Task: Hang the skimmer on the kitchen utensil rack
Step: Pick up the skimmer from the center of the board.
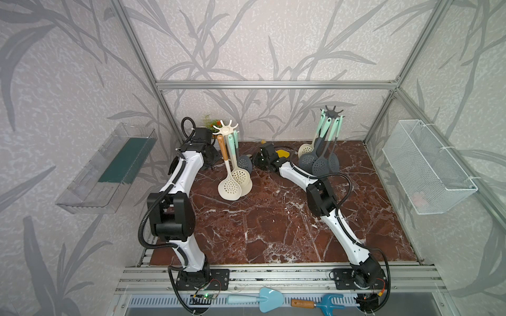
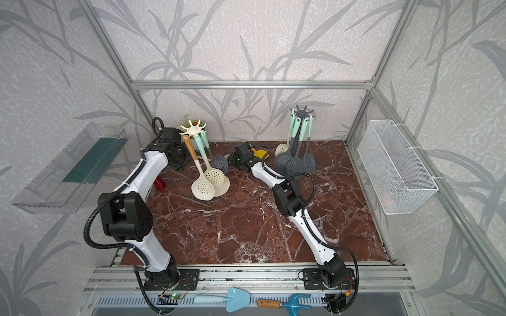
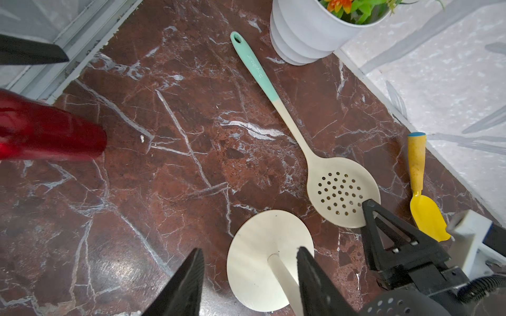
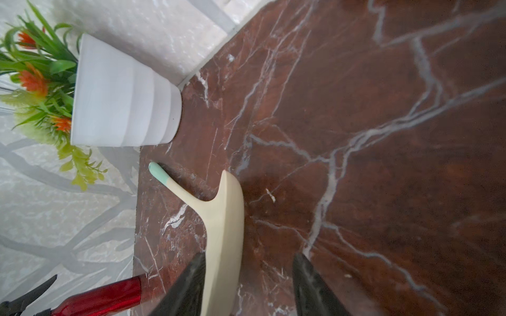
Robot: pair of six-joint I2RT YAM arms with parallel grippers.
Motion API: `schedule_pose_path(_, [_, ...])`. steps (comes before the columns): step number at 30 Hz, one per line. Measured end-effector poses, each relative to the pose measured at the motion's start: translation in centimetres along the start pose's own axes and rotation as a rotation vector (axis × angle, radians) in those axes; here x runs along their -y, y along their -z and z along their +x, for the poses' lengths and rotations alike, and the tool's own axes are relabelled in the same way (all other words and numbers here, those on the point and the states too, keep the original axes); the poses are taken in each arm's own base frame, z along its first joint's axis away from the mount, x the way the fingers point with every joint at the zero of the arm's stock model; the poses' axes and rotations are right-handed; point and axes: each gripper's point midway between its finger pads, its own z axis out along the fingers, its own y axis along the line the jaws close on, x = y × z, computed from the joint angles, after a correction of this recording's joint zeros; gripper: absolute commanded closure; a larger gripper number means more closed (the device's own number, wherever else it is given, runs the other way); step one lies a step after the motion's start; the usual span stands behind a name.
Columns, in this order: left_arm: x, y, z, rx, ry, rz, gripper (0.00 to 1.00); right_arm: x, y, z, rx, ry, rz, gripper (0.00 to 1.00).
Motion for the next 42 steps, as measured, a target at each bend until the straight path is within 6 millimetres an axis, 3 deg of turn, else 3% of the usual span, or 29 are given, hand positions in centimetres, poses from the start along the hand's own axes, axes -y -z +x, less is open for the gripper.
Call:
schedule_pose_path(8, [-0.8, 0.1, 1.0, -0.014, -0.008, -0.008, 0.47, -0.5, -0.8, 0.6, -0.021, -0.113, -0.028, 0.63])
schedule_pose_path(11, [-1.1, -0.2, 1.6, -0.025, -0.009, -0.016, 0.47, -0.8, -0.9, 0.8, -0.023, -0.144, -0.033, 0.72])
schedule_pose_path(13, [-1.3, -0.3, 1.9, -0.03, -0.009, -0.02, 0.47, -0.7, -1.0, 1.0, -0.026, -0.163, -0.032, 0.84])
schedule_pose_path(19, [-1.5, 0.7, 1.9, -0.013, -0.008, -0.012, 0.48, -0.1, -1.3, 1.3, -0.021, -0.189, -0.02, 1.0])
schedule_pose_path(26, [-1.4, 1.8, 1.3, 0.018, -0.005, 0.003, 0.48, 1.8, -1.5, 1.1, 0.023, -0.144, 0.025, 1.0])
schedule_pose_path(32, [-1.7, 1.9, 1.5, 0.019, -0.003, 0.001, 0.48, 1.2, 1.2, -1.1, 0.098, -0.058, 0.059, 1.0])
schedule_pose_path(42, [-2.2, 3.2, 2.1, 0.034, 0.0, 0.018, 0.48, -2.5, 9.2, -8.8, 0.316, 0.162, 0.069, 1.0])
